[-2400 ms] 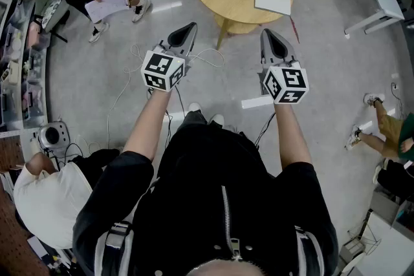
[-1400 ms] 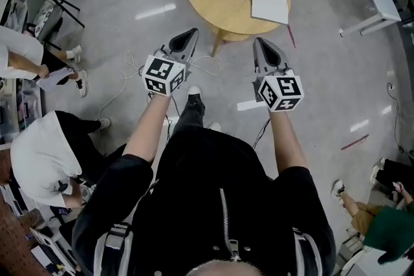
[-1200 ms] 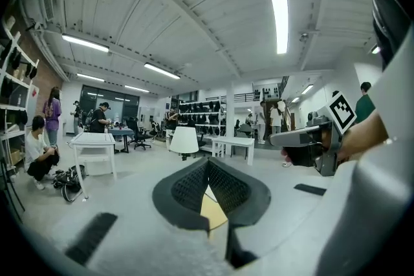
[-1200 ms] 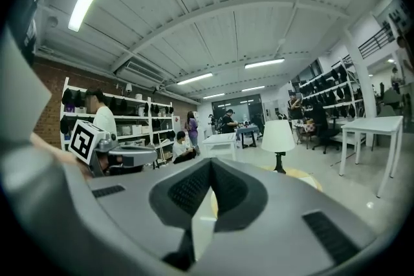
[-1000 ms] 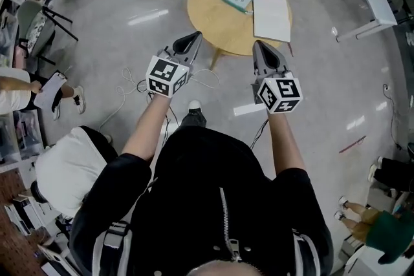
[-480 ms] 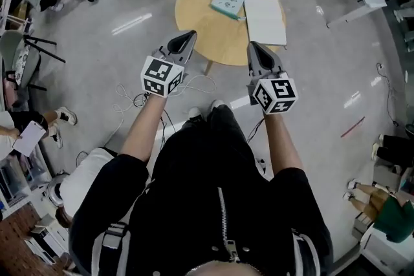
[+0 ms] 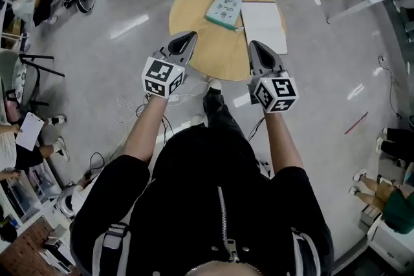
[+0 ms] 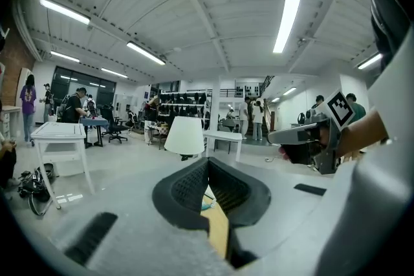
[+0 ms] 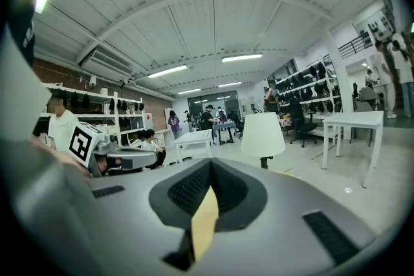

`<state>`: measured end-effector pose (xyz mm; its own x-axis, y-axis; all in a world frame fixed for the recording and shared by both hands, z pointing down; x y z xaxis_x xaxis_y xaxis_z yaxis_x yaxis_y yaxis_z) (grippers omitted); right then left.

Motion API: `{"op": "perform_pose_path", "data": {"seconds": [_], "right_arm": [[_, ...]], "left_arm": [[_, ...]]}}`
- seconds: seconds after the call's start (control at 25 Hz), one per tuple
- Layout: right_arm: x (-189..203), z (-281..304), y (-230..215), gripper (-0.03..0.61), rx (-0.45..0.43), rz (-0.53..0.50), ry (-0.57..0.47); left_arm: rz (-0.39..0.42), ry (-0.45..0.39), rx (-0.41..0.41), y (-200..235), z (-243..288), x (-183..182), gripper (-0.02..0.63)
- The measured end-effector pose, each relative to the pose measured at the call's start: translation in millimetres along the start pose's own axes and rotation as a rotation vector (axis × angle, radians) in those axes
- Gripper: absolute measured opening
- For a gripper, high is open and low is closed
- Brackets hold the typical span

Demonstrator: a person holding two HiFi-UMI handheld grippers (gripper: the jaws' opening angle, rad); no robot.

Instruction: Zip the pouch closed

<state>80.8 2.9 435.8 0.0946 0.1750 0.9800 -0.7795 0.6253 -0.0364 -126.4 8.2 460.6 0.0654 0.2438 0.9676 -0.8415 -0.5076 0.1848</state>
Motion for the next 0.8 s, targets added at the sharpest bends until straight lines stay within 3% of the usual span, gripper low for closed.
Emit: {"op": "perform_pose_path", "data": {"seconds": [0.48, 0.8], "right_arm": [[-24.9, 78.7, -101.0, 0.003, -0.011, 0.014, 0.000], [-15.7, 130.7, -132.3, 0.003, -0.068, 0.031, 0.023]], "left_arm": [[0.008, 0.013, -0.020, 38.8, 107.4, -36.2, 0.006], [0.006, 0.030, -0.037, 61.6, 150.4, -42.9, 0.006]]}}
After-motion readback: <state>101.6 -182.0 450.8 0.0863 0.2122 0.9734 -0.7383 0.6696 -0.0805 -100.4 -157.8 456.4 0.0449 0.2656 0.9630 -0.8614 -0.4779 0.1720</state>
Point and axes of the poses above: the fingertips, and each gripper's own axes: z forward along the fingers, y to its left, x out of its underside, the point moved 4 cm from there along -z, backward along the fingers, and after that the axes turned 7 degrees about -z, right-handed, at the moved point
